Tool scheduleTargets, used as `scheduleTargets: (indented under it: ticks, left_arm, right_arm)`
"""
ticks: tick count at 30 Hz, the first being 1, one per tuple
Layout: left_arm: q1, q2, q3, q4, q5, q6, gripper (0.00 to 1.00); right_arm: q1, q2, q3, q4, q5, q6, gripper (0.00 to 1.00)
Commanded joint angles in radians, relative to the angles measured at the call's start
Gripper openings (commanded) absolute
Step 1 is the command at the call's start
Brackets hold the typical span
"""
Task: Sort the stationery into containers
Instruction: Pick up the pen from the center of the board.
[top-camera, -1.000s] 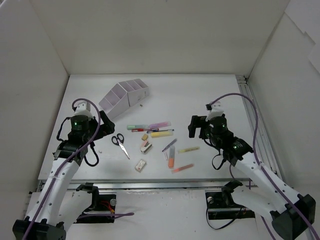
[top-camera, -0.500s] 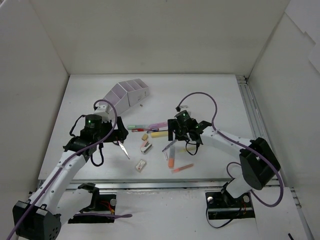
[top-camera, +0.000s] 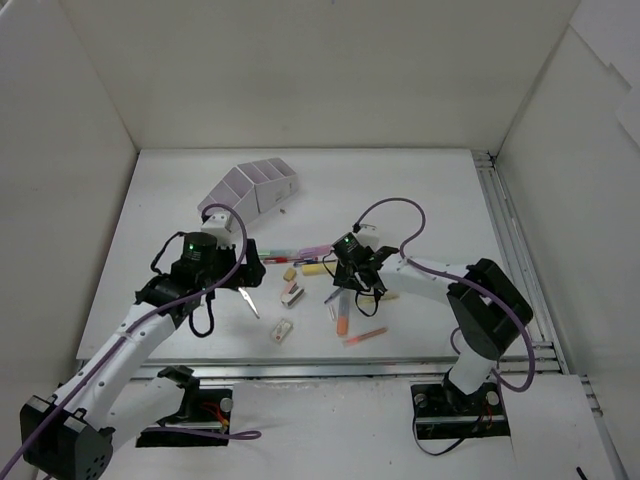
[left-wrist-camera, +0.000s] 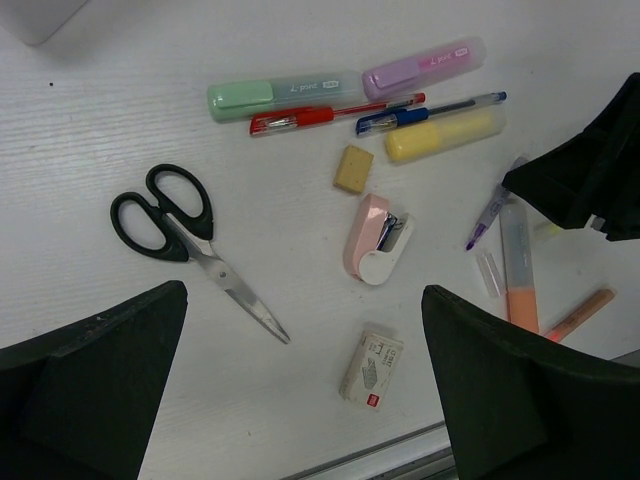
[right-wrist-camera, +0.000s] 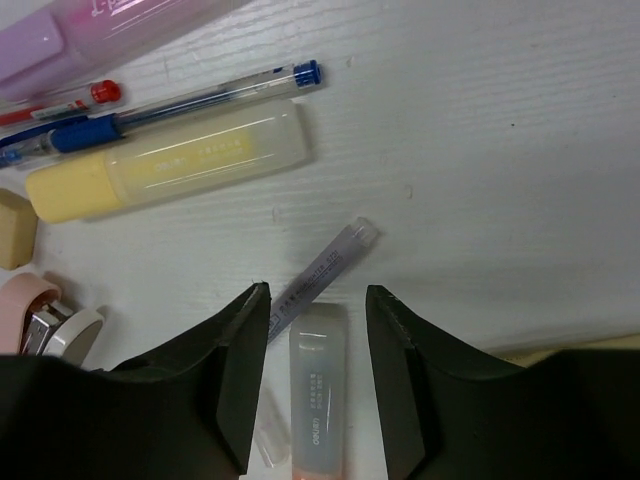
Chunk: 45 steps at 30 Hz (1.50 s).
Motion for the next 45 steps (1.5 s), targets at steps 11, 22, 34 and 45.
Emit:
scheduleTargets:
  ticks: [11,22,34,45]
  left_arm:
    - [-0.087,-0.021,0.025,0.032,-0.087,-0.016,0.99]
    - [-0.154,-0.046,0.035,-0.027,-0.187,-0.033,0.99]
    - [-0.260,-0.031,0.051,-0.004,-0.158,-0.040,1.00]
    - [-0.501,0.322,0.171,0.048,-0.227,-0.132,0.99]
  right_arm:
    - [0.000,0.111,0.097,-0.005,0.100,0.133,0.27]
    - [-0.001,0.151,0.146,-0.003,0.127,0.159,0.10]
    - [0.008,-0.007,0.201,0.134,0.178,0.077,0.00]
    - [-0.089,-0.497,-0.073,0.109,0.426,-0.007,0.00]
